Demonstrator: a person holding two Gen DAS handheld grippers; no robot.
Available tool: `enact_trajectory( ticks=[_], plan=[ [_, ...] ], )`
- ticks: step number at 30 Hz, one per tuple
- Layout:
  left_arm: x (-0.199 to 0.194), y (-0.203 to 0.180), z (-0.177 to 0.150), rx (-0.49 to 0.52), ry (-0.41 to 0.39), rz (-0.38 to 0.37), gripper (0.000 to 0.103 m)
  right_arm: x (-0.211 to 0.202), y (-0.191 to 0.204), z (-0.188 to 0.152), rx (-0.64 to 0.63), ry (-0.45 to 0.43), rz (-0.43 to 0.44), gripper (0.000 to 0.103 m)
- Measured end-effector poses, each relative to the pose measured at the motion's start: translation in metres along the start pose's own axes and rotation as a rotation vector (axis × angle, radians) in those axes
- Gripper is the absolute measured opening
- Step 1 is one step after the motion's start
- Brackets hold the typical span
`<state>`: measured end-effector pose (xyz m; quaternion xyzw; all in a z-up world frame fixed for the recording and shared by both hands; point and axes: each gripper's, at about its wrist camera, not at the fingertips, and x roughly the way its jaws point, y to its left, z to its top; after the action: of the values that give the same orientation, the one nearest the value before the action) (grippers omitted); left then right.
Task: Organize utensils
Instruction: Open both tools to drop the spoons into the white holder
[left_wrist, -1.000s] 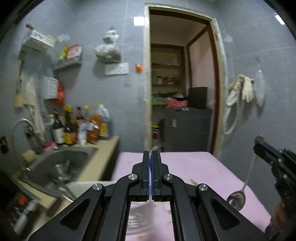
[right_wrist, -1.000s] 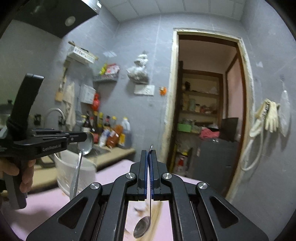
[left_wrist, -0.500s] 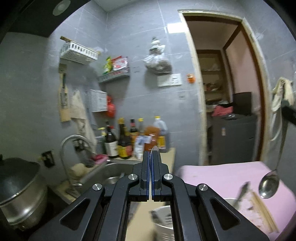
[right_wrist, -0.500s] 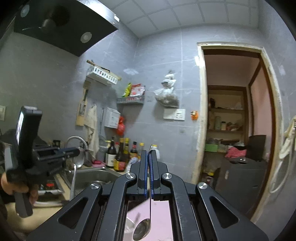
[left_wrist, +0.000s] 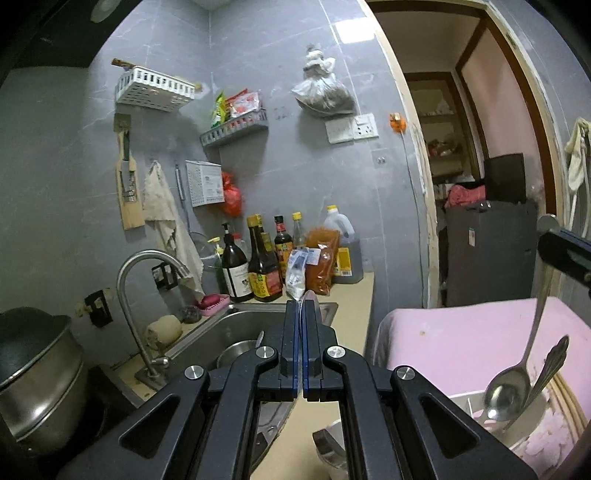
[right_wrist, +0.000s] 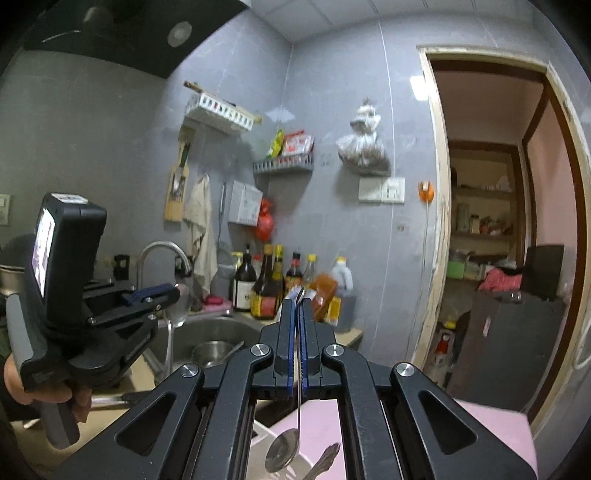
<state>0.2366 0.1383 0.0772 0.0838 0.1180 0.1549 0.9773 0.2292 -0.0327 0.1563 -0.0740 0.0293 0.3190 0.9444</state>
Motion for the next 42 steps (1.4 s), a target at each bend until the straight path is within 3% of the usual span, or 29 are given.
enact_trajectory(
  ticks=[5,12,17,22,26,31,35,42],
  plan=[
    [0.013,-0.007,-0.013,0.026,0.031,-0.024,0.0,0.007,0.0,-0.016,-0.003,0.048,0.012,0.001],
    [0.021,-0.005,-0.024,-0.035,0.104,-0.174,0.001,0.01,0.0,-0.036,0.013,0.105,0.039,0.001],
    [0.02,-0.009,-0.028,-0.055,0.164,-0.225,0.002,0.017,-0.003,-0.051,0.027,0.165,0.053,0.001],
    [0.016,-0.004,-0.027,-0.137,0.182,-0.277,0.004,0.017,-0.008,-0.059,0.056,0.192,0.089,0.005],
    [0.009,-0.005,-0.025,-0.146,0.171,-0.296,0.005,0.013,-0.008,-0.061,0.051,0.181,0.114,0.009],
    [-0.002,-0.004,-0.018,-0.177,0.127,-0.327,0.007,0.001,-0.009,-0.054,0.046,0.119,0.129,0.02],
    [-0.011,-0.004,-0.01,-0.203,0.089,-0.344,0.016,-0.013,-0.013,-0.044,0.042,0.064,0.071,0.045],
    [-0.033,-0.007,0.005,-0.276,0.021,-0.386,0.043,-0.041,-0.042,-0.028,0.1,-0.007,-0.037,0.081]
  ],
)
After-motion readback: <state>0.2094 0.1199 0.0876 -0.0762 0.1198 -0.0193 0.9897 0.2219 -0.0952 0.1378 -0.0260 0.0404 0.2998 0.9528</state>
